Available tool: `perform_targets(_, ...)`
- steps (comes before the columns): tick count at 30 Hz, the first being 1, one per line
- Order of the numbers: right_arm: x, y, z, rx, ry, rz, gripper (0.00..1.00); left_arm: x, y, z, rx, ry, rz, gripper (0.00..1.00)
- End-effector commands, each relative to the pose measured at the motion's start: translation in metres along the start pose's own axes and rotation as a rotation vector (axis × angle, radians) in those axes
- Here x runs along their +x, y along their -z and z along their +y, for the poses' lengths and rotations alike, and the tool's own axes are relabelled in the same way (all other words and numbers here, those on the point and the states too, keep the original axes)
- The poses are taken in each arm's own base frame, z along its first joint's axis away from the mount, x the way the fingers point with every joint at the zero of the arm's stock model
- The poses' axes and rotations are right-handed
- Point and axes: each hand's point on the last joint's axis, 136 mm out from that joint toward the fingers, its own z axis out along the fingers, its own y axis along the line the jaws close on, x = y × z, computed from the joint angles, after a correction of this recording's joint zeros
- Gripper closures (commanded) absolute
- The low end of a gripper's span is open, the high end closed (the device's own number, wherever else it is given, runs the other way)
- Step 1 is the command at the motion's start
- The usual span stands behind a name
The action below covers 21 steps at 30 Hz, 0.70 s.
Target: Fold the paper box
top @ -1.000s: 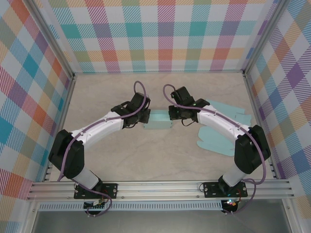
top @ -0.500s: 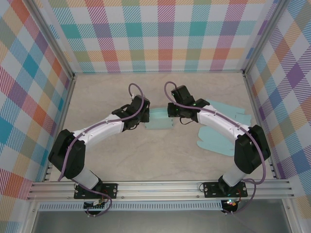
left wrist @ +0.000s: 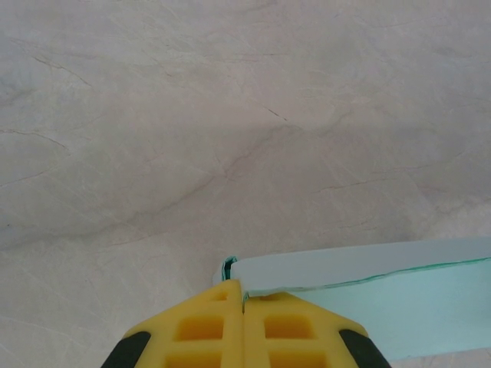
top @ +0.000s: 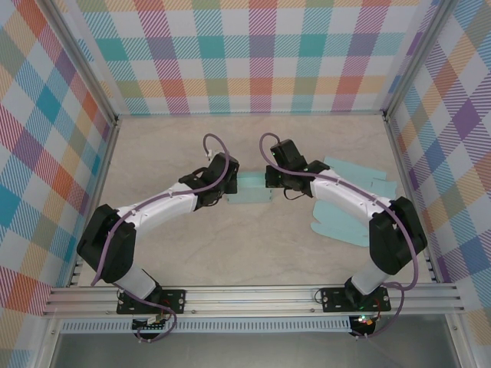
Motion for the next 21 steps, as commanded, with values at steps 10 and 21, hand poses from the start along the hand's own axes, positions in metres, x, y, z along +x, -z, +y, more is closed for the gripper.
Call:
perform_targets(10, 0.026, -0.011, 0.002, -0.044, 0.019, 0.003, 0.95, 0.020, -0.005, -0.004, 0.013, 0.005, 0.002, 1.00)
perform_targets(21, 0.045, -0.016, -0.009, -0.039, 0.057, -0.016, 1.00, 0.034, -0.007, 0.004, 0.015, 0.016, -0.004, 1.00)
